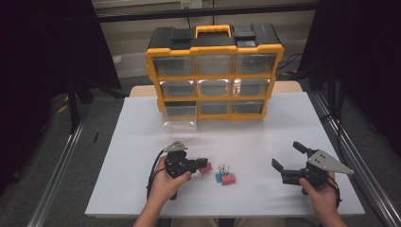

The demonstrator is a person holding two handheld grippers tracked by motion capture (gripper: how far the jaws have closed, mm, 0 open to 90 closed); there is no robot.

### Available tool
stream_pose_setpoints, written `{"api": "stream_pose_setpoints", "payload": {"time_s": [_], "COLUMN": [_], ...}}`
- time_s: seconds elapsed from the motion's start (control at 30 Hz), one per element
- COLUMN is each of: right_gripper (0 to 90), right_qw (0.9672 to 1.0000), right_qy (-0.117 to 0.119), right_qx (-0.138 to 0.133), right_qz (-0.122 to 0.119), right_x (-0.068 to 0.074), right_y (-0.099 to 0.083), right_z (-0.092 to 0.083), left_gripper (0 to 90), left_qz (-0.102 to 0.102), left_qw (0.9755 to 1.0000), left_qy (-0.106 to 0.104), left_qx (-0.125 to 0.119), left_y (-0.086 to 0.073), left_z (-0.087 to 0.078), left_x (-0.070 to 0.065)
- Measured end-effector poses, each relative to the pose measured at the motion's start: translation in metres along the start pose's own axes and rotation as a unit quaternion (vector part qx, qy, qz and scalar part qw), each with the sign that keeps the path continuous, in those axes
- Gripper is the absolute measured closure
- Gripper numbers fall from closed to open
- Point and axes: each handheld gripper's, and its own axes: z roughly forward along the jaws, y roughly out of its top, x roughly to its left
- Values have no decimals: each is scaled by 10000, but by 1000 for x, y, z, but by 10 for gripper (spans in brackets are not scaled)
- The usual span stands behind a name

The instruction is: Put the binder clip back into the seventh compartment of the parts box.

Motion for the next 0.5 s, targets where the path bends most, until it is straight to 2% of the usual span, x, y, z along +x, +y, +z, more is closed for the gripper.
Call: {"api": "stream_pose_setpoints", "payload": {"time_s": [0.3,0.5], "right_gripper": [4,2], "right_qw": [10000,10000], "right_qy": [16,17], "right_qx": [25,11], "right_qz": [6,2], "right_x": [1,1], "right_y": [0,0], "right_z": [-1,-2], "left_gripper": [895,895], "left_qz": [-5,-6], "left_qw": [10000,10000], "left_qy": [6,31], "left_qx": [-62,-12], "left_y": [9,13], "left_z": [-2,-2], "left_x": [-1,1]}}
